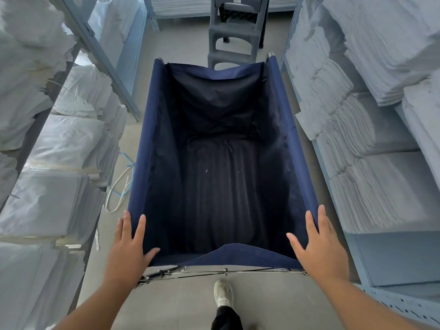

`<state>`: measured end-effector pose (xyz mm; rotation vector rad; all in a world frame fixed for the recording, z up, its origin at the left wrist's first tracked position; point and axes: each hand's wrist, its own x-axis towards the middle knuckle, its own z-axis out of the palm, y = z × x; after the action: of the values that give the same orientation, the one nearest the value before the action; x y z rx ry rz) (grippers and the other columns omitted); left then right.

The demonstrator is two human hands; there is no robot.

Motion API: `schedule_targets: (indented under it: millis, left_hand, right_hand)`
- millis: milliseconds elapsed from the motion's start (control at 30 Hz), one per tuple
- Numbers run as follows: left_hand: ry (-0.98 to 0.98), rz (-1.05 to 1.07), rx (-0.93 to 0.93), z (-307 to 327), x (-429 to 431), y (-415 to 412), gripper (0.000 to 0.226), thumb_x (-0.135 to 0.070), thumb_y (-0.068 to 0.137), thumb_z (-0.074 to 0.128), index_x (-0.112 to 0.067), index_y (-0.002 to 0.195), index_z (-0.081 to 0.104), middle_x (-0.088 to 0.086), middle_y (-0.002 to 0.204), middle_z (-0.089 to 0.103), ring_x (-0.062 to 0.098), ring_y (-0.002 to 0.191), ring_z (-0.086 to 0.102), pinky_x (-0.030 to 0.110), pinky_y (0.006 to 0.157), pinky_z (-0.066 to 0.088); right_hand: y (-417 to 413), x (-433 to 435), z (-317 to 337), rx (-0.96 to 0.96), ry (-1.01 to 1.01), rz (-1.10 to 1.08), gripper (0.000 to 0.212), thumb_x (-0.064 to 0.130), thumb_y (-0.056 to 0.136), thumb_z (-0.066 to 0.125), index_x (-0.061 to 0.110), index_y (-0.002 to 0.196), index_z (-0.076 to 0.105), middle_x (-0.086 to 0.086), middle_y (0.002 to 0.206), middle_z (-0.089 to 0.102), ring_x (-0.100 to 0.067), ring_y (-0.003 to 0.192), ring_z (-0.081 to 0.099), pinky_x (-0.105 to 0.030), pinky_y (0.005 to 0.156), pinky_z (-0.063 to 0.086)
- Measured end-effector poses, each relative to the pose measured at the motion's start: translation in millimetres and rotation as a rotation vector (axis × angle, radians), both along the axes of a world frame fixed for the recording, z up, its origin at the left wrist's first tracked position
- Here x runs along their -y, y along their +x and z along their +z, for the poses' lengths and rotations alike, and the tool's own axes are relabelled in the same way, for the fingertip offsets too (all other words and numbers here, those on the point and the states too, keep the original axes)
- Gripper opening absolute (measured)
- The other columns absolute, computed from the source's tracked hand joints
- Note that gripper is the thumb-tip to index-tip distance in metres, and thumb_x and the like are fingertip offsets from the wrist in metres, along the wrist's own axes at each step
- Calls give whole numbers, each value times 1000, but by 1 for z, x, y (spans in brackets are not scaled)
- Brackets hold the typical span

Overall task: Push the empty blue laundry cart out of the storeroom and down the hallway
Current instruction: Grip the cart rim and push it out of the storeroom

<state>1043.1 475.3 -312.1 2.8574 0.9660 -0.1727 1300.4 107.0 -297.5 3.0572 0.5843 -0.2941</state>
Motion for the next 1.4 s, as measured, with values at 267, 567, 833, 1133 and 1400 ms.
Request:
schedule_targets:
  millis: [267, 567, 833, 1133, 1400]
  left_hand:
    - [31, 24, -22, 2, 40, -34, 109, -52, 60, 86, -11, 148, 35, 27, 156, 26, 49, 142, 29, 61, 100, 45]
    - [32, 81, 25, 2, 87, -74, 110, -87, 67, 38, -19, 153, 26, 21, 161, 17, 45, 146, 21, 60, 105, 39]
    - [25, 119, 51, -1, 121, -103, 103, -84, 75, 38, -20, 154, 22, 19, 162, 15, 43, 148, 16, 59, 108, 36]
    - [41, 147, 28, -3, 153, -129, 100, -70, 76, 57, -19, 154, 20, 19, 163, 14, 41, 150, 13, 58, 108, 37]
    - [54, 152, 23, -6, 175, -154, 97, -68, 76, 57, -17, 153, 25, 21, 161, 19, 43, 147, 19, 59, 103, 43]
  right_hand:
    - [-26, 32, 4, -2, 2, 37, 82, 66, 90, 48, 18, 155, 35, -8, 168, 17, -28, 150, 33, -34, 74, 60]
    - [-54, 70, 2, 14, 11, 79, 81, 67, 92, 45, 19, 156, 31, -6, 169, 13, -27, 151, 29, -36, 80, 60]
    - [-73, 99, -3, 35, 3, 103, 81, 69, 91, 42, 20, 155, 30, -6, 169, 13, -28, 150, 31, -37, 76, 60]
    - [-95, 125, -2, 25, 21, 116, 81, 67, 92, 45, 19, 155, 31, -6, 169, 12, -27, 150, 30, -38, 79, 59]
    - [-115, 144, -2, 24, 18, 116, 80, 66, 91, 48, 19, 155, 34, -6, 169, 15, -27, 149, 33, -38, 75, 60]
